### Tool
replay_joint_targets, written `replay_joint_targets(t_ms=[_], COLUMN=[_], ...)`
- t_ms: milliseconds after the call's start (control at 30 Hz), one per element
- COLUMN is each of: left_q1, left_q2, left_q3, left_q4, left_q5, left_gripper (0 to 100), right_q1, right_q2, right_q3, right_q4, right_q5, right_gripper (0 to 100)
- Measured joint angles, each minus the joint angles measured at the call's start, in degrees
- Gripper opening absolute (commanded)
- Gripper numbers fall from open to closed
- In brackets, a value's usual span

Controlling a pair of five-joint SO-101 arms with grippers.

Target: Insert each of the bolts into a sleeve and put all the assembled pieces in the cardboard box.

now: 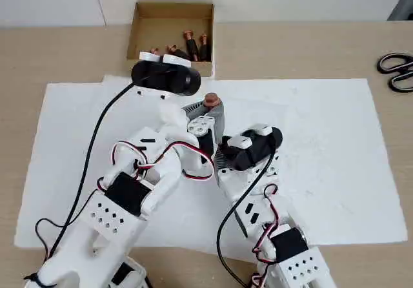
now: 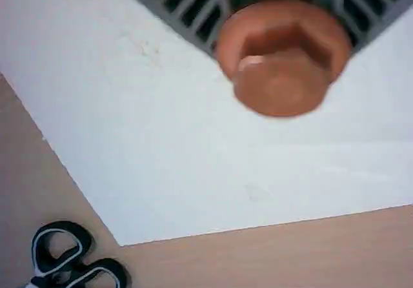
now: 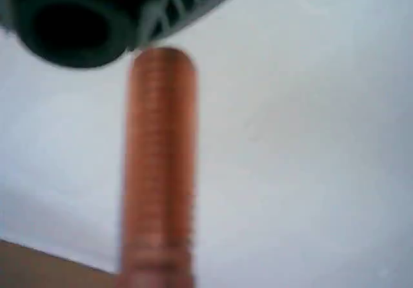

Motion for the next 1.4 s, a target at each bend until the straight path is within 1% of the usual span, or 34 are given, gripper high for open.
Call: replay_joint_targets(t_ms=[233, 1167, 1400], left_q1=[0.0, 0.0, 0.0], left_q2=[0.0, -0.1, -0.1], left_q3=[0.0, 2.9, 3.0], left_q4=[0.0, -0.7, -3.5], left_q5=[0.0, 0.0, 0.0], left_gripper=[1, 1, 1], right_q1=[-2.7, -3.1, -3.1], right_q2=[0.0, 0.0, -0.1], right_q3=[0.2, 0.4, 0.4], right_q4=[0.0, 0.1, 0.1], right_q5=[0.0, 0.0, 0.0], right_gripper=[0.4, 0.4, 0.4])
